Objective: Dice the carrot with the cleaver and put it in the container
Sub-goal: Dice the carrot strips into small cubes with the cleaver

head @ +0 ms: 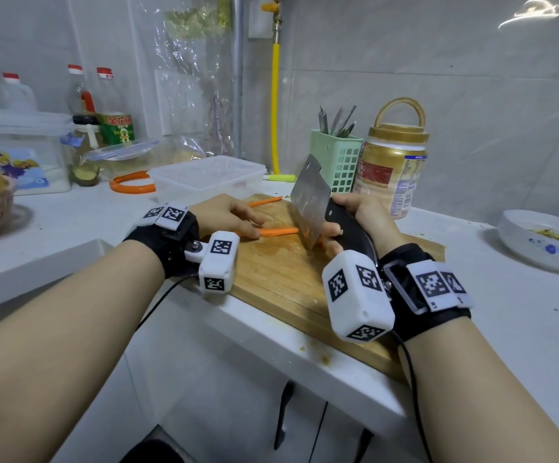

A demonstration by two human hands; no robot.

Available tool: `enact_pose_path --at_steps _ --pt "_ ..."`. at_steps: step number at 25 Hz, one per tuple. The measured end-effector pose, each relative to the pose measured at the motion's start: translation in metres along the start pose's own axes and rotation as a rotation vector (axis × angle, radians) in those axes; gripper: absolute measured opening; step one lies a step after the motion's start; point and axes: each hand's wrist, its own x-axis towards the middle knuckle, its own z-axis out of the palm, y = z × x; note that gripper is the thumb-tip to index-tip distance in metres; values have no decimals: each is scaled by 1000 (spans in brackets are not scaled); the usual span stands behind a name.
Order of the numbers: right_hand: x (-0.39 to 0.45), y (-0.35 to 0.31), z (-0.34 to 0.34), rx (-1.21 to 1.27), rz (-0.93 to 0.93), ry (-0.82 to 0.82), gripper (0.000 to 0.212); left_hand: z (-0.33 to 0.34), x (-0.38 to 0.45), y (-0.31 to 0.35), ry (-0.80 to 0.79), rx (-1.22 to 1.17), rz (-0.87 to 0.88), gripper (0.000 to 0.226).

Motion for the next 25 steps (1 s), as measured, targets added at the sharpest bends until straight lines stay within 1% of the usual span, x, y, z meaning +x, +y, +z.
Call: enact_pose_path --at_steps 2,4,6,9,16,18,22,25 --pt "1 1 1 2 -15 -2 17 0 -1 -9 55 -28 26 22" --pt "3 1 2 26 -39 0 13 0 -2 -15 115 -52 46 18" --pt "3 1 2 26 -41 2 14 0 -2 -16 143 -61 50 14" --pt "2 1 2 8 -33 2 16 1 -5 -13 140 -26 52 11" --pt "2 1 2 -57 5 -27 25 4 -8 -16 165 -64 62 11" --pt "3 1 1 -69 -1 -31 25 4 -8 -16 177 -84 69 10" --pt "1 1 2 -66 -16 -11 22 6 -9 -17 173 -119 72 24" --pt "-2 1 5 -65 -16 2 21 10 -7 -16 158 -91 84 20"
